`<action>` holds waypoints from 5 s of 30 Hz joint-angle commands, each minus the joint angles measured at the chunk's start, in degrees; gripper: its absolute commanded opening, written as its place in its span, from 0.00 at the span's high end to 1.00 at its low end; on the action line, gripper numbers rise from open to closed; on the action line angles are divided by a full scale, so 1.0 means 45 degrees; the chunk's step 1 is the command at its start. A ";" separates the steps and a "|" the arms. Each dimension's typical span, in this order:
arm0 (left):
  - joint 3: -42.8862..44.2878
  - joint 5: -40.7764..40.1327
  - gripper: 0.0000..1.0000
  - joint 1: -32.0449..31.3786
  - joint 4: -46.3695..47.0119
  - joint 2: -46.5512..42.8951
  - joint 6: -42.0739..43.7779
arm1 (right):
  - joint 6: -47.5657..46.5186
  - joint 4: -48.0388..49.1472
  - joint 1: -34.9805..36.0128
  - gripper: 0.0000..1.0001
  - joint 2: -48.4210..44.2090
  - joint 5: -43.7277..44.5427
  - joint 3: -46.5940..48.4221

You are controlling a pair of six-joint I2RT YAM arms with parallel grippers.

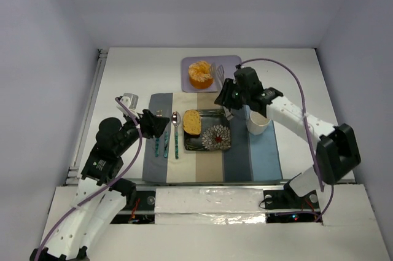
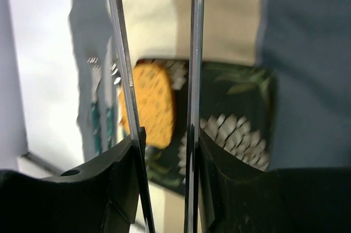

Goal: Place the bread

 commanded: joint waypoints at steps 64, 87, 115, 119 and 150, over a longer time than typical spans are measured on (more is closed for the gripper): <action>-0.0172 0.0466 0.44 0.0399 0.0637 0.0169 0.0221 | 0.1430 -0.1503 0.1160 0.84 -0.8704 -0.1993 -0.6542; -0.0231 0.0817 0.44 0.0399 0.0754 0.0111 0.0202 | 0.1373 -0.3512 0.1570 0.52 -0.9505 -0.0863 -0.5123; -0.0231 0.0720 0.43 0.0008 0.0715 -0.2662 0.0182 | -0.4694 -0.3727 -0.8918 0.68 0.4320 0.1355 0.5742; -0.0211 0.0661 0.43 -0.0225 0.0734 -0.2683 0.0182 | -0.5635 -0.3281 -0.8918 0.68 0.4810 0.2595 0.4749; -0.0172 0.0584 0.42 -0.0226 0.0676 -0.1999 0.0260 | -0.5407 -0.2614 -0.8918 0.14 0.5910 0.4043 0.5133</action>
